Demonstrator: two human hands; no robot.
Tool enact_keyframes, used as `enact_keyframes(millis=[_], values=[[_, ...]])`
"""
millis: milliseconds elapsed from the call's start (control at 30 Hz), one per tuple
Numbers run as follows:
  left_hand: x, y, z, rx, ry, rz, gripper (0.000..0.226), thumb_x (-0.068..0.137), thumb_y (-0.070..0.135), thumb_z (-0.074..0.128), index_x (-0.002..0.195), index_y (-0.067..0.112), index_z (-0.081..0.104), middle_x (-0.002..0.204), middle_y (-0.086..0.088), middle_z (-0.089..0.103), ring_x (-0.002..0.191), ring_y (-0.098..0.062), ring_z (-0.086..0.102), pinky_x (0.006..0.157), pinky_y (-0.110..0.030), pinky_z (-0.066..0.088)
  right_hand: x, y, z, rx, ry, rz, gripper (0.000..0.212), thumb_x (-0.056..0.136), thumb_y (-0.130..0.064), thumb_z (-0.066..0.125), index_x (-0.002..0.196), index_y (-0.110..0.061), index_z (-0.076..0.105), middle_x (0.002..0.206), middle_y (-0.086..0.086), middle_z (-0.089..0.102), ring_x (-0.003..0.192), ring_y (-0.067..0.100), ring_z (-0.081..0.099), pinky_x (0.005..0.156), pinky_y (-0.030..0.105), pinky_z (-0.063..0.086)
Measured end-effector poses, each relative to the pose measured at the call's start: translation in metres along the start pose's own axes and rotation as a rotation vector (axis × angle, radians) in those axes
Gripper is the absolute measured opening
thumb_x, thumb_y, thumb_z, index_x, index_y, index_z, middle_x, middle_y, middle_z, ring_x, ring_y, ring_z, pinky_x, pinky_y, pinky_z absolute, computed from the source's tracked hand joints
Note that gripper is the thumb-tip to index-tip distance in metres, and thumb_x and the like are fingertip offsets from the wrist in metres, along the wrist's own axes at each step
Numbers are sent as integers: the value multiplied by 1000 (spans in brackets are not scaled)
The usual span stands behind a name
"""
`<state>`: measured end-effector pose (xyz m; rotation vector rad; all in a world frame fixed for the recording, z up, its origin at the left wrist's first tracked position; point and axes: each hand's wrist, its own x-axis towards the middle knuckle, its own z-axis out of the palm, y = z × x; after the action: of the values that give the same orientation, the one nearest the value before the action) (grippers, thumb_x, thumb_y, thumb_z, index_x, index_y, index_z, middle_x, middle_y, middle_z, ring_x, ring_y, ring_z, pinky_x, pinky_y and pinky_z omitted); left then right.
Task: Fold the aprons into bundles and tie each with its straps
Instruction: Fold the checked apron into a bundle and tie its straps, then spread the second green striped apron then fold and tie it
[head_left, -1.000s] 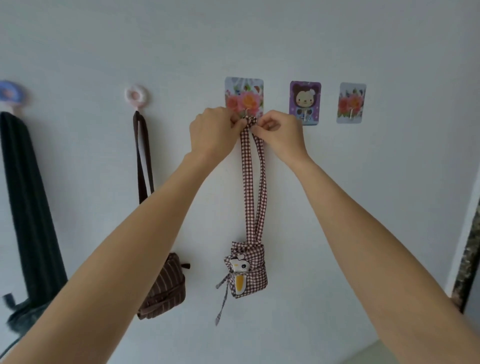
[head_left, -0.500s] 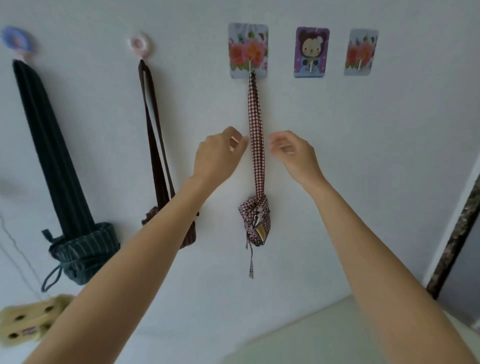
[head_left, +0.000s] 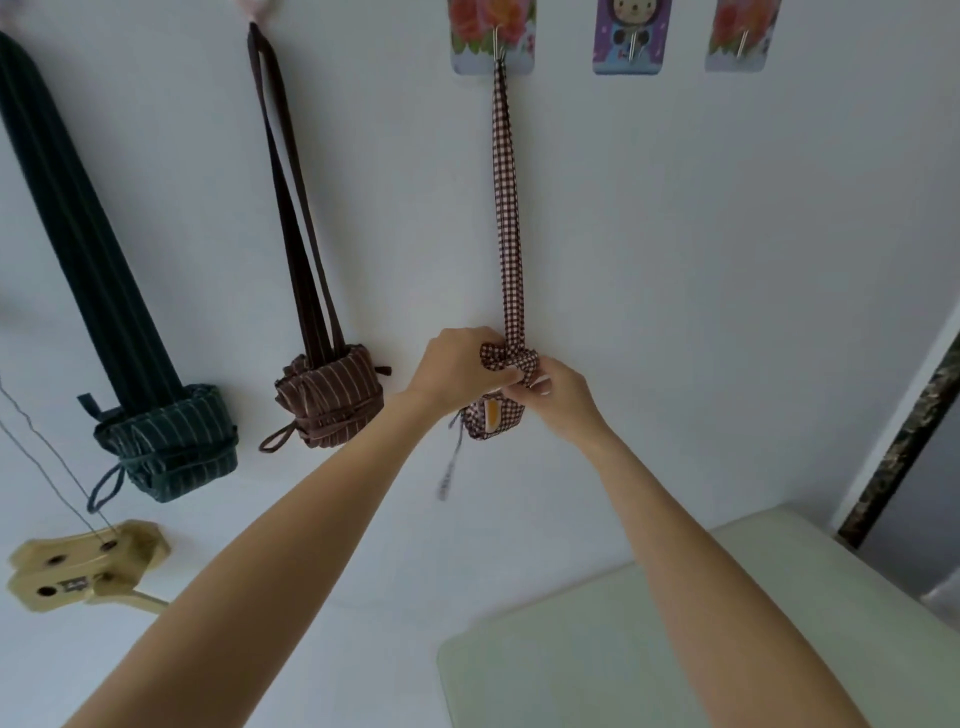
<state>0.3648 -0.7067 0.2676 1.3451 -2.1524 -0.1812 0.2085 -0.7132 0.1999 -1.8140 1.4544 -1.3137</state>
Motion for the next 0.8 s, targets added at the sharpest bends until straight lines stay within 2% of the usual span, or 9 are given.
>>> enact_keyframes(millis=[100,200,367,467,533,600,700,800], values=[[2,-5,5,60,13,26,17,85,27,62,96,15,69,86,-2,70,79,-20,61,69,-26,41,-3,10,17,41,74,18,26,80,-29,73,94,-10,65,80,-7,63,68,2,56,58,10,42],[6,-8,8,98,-16,30,15,87,24,60,94,14,69,82,-4,69,68,-19,57,65,-25,40,0,15,25,44,100,51,27,81,-30,72,93,-6,65,85,1,65,74,13,59,61,16,44],[10,-17,5,32,95,59,20,84,26,66,102,18,69,94,1,70,86,-17,62,73,-23,41,9,9,23,-32,101,22,32,80,-34,71,97,-9,63,95,3,63,81,13,59,65,16,43],[7,-24,11,2,149,72,28,80,29,70,105,18,66,101,2,68,89,-16,62,81,-28,48,5,13,22,-20,121,29,41,80,-41,70,108,-14,61,106,1,62,90,11,59,76,25,50],[3,-26,15,-43,194,76,30,80,29,70,108,17,65,104,2,66,90,-14,62,81,-31,51,-4,15,20,-42,184,9,44,82,-39,68,116,-14,57,111,0,59,97,13,57,83,31,50],[-4,-24,15,-88,282,83,27,85,31,65,109,17,64,105,2,65,89,-11,61,78,-31,53,-18,12,14,-71,257,-51,42,85,-31,66,121,-13,54,113,1,57,99,15,55,84,31,47],[-27,-15,12,-228,411,128,21,93,29,55,107,17,64,99,6,66,87,-8,61,72,-29,54,-47,-3,1,-124,345,-167,29,90,-24,61,116,-13,57,107,-1,62,96,15,57,85,29,46],[-61,-2,15,-382,441,142,19,96,28,50,101,20,66,89,14,66,82,-3,61,67,-15,48,-84,-20,-10,-279,470,-278,23,90,-27,52,108,-15,61,93,-6,66,86,10,58,81,25,43]])
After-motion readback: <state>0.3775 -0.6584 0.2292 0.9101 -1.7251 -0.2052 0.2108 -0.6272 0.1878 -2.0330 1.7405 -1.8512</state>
